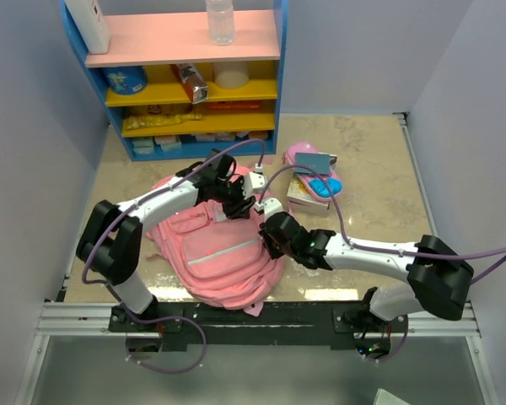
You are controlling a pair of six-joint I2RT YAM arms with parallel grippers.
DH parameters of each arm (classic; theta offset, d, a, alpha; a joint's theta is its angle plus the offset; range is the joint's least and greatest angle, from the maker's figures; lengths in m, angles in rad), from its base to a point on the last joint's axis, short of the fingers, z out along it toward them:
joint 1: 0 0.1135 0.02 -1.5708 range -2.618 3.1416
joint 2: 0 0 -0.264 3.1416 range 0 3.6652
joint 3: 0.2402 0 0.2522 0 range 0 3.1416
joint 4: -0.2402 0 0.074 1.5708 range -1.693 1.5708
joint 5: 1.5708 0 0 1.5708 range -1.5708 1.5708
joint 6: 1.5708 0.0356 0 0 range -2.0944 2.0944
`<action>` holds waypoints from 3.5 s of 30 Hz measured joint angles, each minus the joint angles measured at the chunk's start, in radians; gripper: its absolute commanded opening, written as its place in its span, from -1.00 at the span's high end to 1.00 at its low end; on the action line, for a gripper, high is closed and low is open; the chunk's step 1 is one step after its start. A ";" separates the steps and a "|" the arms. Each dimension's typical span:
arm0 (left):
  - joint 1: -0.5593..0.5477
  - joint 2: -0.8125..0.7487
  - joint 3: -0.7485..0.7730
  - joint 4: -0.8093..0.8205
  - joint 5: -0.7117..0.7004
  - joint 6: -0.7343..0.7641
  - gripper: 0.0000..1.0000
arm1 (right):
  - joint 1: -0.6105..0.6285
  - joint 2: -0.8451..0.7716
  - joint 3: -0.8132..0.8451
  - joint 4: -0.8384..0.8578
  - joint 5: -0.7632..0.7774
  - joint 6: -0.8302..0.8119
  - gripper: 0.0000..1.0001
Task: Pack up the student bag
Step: Unzip the student bag at the center of the board.
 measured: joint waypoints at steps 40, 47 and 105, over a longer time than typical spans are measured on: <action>0.047 0.202 0.023 0.396 -0.412 -0.224 1.00 | 0.304 0.208 0.204 -0.067 0.079 0.142 1.00; 0.089 0.196 0.048 0.346 -0.369 -0.254 0.96 | 0.307 0.209 0.203 -0.047 0.092 0.142 1.00; 0.376 -0.143 -0.348 0.253 -0.142 -0.025 0.74 | 0.236 0.267 0.262 -0.021 0.077 0.115 1.00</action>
